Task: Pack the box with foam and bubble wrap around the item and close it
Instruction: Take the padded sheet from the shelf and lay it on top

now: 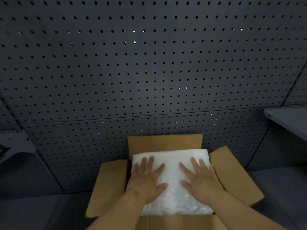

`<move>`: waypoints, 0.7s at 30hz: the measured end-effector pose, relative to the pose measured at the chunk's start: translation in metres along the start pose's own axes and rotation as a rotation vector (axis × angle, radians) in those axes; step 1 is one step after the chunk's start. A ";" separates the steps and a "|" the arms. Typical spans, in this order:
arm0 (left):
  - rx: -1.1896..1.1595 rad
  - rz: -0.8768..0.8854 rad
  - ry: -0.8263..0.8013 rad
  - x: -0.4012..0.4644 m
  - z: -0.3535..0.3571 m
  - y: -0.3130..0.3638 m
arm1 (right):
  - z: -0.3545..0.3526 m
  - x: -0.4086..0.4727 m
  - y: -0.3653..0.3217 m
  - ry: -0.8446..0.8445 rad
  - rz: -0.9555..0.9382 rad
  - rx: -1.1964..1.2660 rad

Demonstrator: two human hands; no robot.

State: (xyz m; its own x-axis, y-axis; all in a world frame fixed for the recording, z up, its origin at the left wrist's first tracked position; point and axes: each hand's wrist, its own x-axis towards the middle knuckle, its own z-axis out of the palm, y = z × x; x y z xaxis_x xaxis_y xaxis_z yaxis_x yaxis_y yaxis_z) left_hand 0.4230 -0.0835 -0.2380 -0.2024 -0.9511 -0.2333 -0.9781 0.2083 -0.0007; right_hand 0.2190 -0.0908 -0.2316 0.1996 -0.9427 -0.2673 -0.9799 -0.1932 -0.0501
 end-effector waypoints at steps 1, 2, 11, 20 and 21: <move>-0.012 0.002 -0.037 0.001 0.002 -0.001 | 0.001 0.001 -0.001 -0.045 -0.013 -0.009; -0.026 0.004 -0.076 0.001 0.004 -0.001 | 0.003 0.003 -0.001 -0.098 -0.018 -0.014; -0.096 0.024 -0.288 0.010 0.010 -0.003 | 0.010 0.022 -0.007 -0.442 -0.014 0.017; -0.067 0.045 -0.296 0.015 0.004 -0.004 | -0.004 0.029 -0.006 -0.509 -0.025 0.006; -0.025 0.062 -0.251 0.015 0.002 -0.004 | -0.007 0.029 -0.007 -0.453 -0.032 -0.016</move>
State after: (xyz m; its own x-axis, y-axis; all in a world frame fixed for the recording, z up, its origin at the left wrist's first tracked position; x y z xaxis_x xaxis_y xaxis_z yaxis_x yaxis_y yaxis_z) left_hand 0.4245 -0.0980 -0.2434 -0.2466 -0.8496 -0.4662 -0.9656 0.2561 0.0442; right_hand 0.2312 -0.1188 -0.2318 0.2040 -0.7229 -0.6601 -0.9724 -0.2277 -0.0512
